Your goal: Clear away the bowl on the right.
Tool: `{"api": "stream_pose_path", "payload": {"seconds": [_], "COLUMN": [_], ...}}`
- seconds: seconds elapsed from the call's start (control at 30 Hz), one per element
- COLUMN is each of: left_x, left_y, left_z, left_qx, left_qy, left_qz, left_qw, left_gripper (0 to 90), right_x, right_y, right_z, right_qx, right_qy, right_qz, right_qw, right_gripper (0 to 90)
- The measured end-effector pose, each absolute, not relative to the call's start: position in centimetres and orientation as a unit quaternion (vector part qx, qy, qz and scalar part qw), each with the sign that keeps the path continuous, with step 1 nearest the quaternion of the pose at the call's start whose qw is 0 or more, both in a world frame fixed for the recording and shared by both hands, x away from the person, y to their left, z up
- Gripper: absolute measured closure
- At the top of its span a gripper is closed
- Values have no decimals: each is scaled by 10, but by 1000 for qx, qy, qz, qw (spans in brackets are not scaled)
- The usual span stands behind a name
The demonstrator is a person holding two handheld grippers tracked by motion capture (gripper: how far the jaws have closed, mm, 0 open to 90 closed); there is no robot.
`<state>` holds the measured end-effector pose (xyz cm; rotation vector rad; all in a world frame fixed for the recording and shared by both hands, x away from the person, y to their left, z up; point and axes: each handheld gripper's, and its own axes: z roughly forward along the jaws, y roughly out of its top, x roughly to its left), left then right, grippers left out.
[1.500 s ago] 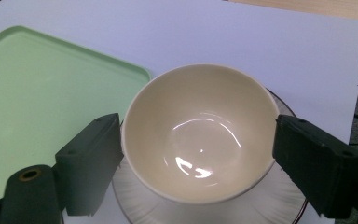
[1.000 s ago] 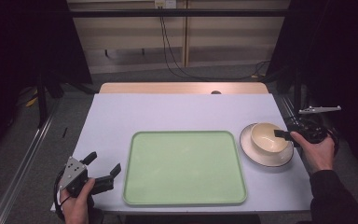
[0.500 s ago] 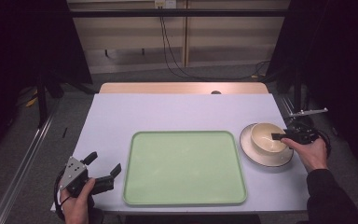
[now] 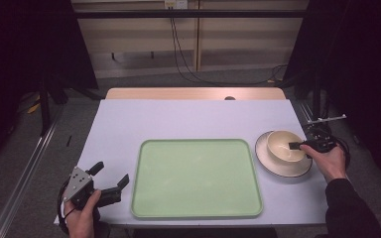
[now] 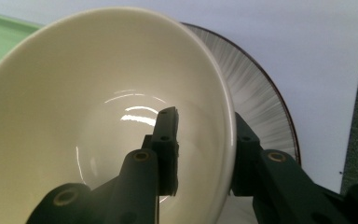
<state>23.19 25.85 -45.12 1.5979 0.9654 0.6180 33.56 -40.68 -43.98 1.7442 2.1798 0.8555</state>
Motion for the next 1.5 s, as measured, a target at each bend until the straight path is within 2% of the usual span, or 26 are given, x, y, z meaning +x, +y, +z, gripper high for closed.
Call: {"api": "stream_pose_path", "payload": {"seconds": [0.2,0.63,0.77,1.07,1.5], "left_x": [232,231,231,231,231], "left_y": [259,259,260,260,260], "left_z": [-451,-451,-451,-451,-451], "left_qx": [677,677,677,674,676], "left_qy": [408,408,408,410,410], "left_qz": [262,261,263,261,263], "left_qw": [554,554,553,556,553], "left_gripper": [19,18,19,19,17], "right_x": [338,338,338,335,332], "right_y": [-408,-407,-408,-408,-413], "right_z": [-441,-441,-440,-437,-435], "right_qx": [597,599,609,614,612], "right_qy": [745,752,742,734,730], "right_qz": [273,253,262,277,292], "right_qw": [116,106,98,85,90], "right_gripper": [789,807,840,845,843]}}
